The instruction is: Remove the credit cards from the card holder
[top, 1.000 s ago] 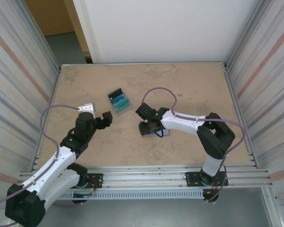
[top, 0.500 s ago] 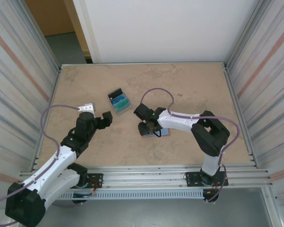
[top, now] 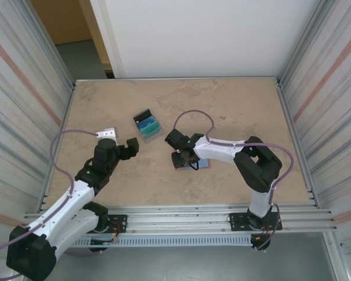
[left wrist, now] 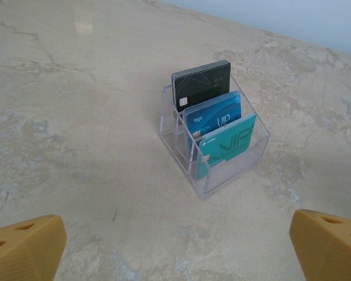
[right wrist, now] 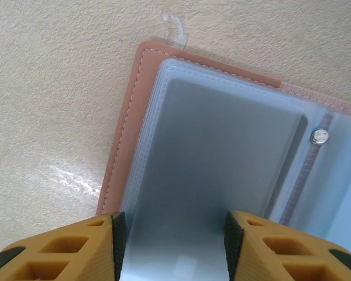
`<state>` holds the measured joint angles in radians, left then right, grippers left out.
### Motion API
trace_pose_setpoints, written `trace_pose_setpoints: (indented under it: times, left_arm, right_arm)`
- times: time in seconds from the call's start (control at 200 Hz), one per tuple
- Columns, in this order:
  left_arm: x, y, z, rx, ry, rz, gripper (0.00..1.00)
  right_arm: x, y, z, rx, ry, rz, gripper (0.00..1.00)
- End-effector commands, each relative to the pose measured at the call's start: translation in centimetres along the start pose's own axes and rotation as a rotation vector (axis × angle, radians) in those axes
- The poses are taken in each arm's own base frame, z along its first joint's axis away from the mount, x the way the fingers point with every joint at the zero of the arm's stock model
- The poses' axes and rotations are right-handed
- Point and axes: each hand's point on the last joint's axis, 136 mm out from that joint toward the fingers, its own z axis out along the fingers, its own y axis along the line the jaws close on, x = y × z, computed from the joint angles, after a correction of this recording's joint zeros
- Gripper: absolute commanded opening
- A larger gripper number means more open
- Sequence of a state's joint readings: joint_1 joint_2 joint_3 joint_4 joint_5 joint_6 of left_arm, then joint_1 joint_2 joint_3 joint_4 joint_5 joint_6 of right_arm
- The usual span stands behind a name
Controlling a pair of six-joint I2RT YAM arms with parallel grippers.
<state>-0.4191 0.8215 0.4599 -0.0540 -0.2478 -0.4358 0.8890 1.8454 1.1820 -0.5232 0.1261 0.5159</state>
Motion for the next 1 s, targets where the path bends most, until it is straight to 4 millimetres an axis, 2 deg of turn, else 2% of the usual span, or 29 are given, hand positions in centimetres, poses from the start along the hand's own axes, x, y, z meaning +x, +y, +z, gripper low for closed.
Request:
trace_pose_setpoints:
  times: [0.0, 0.291, 0.506, 0.726, 0.897, 0.997]
  left_arm:
    - [-1.8, -0.4, -0.5, 0.007, -0.044, -0.015, 0.99]
    - [-3.6, -1.2, -1.8, 0.041, -0.083, -0.014, 0.99]
    - [-4.8, -1.9, -3.1, 0.088, -0.121, -0.029, 0.99]
    - [-6.1, -2.8, -4.5, 0.134, -0.166, -0.035, 0.99]
    - [-6.9, -3.5, -5.1, 0.148, -0.186, -0.024, 0.99]
    - [-7.2, -3.6, -5.3, 0.154, -0.192, -0.024, 0.99]
  right_arm:
    - [1.6, -0.3, 0.9, 0.005, 0.058, 0.009, 0.45]
    - [1.4, -0.6, 0.4, -0.04, 0.051, 0.027, 0.3]
    - [1.8, 1.3, -0.3, -0.163, 0.067, 0.013, 0.23]
    - [1.9, 2.2, -1.9, -0.24, 0.041, -0.007, 0.24]
    - [1.4, 0.3, -1.9, -0.124, 0.025, -0.015, 0.32]
    - [0.9, -0.2, -2.1, -0.084, 0.013, -0.013, 0.34]
